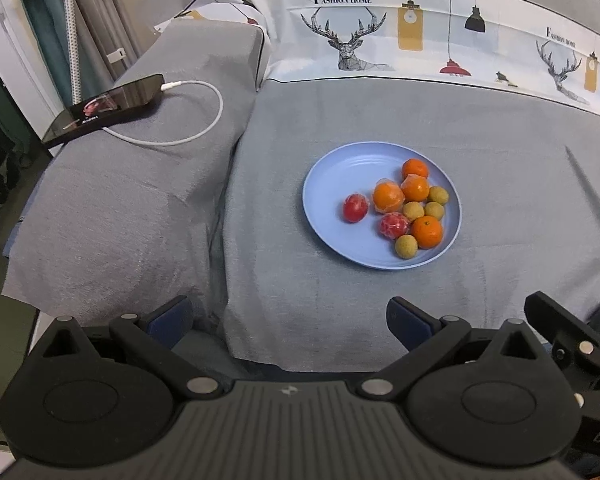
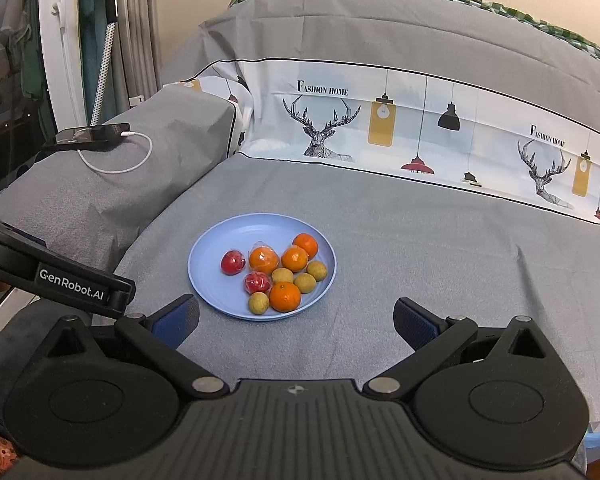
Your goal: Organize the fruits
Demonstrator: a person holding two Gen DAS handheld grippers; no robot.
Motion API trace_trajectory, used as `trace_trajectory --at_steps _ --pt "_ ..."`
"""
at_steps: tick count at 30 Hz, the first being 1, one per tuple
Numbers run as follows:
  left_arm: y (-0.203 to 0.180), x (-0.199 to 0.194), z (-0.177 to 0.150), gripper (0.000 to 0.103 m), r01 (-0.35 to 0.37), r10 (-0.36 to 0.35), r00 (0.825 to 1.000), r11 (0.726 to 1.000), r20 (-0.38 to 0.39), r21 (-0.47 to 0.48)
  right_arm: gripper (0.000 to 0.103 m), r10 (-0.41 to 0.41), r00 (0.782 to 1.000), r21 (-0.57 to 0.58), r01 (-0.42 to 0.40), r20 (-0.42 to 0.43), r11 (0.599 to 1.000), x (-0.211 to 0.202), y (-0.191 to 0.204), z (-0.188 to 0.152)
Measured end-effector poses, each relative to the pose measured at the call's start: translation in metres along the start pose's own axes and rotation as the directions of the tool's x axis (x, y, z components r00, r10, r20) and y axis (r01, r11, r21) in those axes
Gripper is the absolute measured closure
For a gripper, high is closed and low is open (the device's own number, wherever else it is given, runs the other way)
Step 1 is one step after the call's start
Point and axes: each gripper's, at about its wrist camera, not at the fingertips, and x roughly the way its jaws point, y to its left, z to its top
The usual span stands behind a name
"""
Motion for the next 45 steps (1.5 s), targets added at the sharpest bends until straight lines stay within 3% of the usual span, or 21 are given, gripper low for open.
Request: trace_trajectory --at_steps 45 --pt "0.0038 0.0041 0.0011 0.0 0.019 -0.019 1.0 1.0 -0.018 -0.005 0.001 0.006 1.0 -0.012 -0.007 -0.017 1.0 0.0046 0.0014 -0.0006"
